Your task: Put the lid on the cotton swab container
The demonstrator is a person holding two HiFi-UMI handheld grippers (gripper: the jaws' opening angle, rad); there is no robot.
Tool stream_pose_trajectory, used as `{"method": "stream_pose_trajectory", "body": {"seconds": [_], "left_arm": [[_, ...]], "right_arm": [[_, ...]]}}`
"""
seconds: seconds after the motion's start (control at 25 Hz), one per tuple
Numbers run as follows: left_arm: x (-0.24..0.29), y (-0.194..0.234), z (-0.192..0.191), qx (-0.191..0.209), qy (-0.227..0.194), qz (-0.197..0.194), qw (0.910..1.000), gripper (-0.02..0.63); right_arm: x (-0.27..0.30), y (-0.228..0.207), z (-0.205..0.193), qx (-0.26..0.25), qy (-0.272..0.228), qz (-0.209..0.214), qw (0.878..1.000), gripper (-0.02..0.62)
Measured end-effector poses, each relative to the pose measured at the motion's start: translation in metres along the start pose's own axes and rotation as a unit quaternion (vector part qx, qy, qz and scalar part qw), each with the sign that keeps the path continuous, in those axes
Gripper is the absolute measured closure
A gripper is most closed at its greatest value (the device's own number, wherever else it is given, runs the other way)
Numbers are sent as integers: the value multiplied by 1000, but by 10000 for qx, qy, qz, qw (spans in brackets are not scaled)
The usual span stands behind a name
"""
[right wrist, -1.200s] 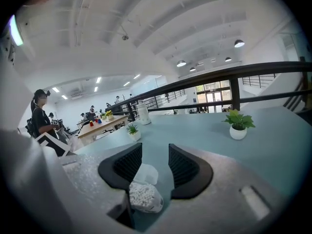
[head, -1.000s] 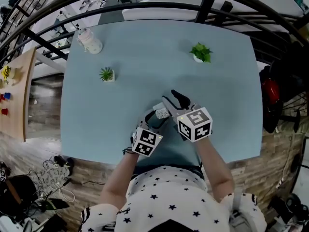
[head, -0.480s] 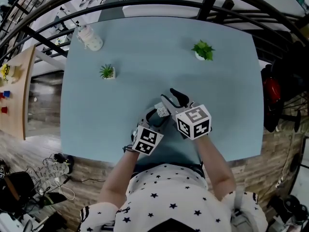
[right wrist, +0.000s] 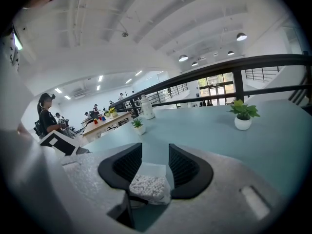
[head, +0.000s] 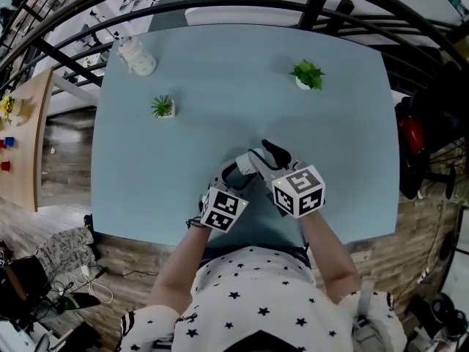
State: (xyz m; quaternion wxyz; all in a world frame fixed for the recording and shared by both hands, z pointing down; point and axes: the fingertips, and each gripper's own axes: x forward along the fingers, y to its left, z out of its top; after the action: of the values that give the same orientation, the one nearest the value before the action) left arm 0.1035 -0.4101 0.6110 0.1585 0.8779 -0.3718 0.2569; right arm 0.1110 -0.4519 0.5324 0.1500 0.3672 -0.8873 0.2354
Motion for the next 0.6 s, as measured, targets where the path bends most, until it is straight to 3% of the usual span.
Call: {"method": "stream_pose_trajectory", "body": {"seconds": [0.6], "left_arm": [[1, 1, -2, 24, 47, 47, 10000, 373]], "right_arm": [[-11, 3, -29, 80, 261, -30, 9996, 440]]}}
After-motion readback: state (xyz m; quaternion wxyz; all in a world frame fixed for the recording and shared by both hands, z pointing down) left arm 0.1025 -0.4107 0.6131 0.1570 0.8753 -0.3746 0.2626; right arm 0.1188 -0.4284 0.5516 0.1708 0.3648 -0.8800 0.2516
